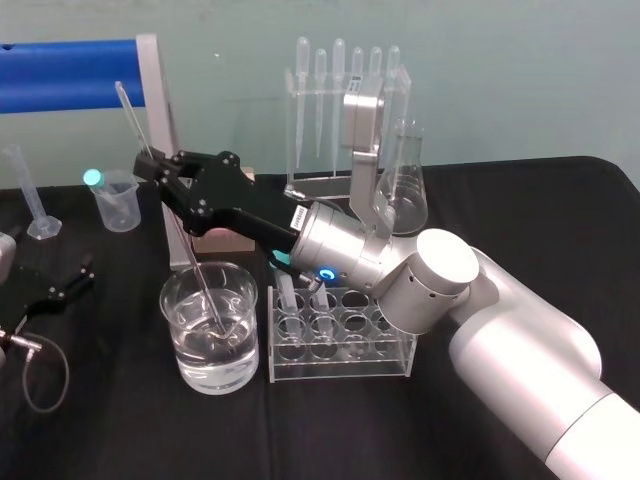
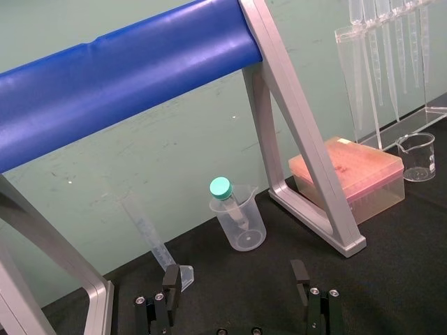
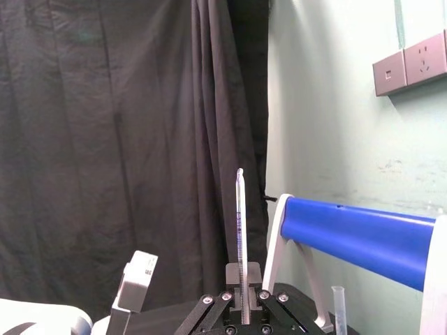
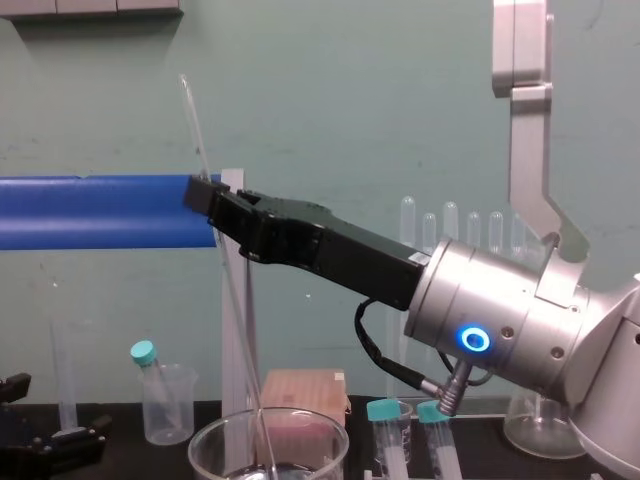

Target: Hold the thermometer with one hand and immerse one end into the beaker, then reinsert it into the test tube rack.

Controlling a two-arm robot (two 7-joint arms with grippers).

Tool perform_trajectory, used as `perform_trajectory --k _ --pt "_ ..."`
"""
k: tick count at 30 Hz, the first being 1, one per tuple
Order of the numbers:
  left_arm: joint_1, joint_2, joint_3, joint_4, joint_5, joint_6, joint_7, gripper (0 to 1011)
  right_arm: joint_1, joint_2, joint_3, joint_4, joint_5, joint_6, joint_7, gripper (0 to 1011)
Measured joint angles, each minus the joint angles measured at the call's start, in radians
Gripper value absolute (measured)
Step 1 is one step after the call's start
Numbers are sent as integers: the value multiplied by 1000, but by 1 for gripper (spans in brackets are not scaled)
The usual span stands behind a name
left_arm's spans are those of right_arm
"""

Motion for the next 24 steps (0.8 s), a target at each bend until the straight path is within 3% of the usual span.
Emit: perform_trajectory --k 24 --pt "0 0 0 0 0 0 0 1008 -8 3 4 -3 2 18 -1 56"
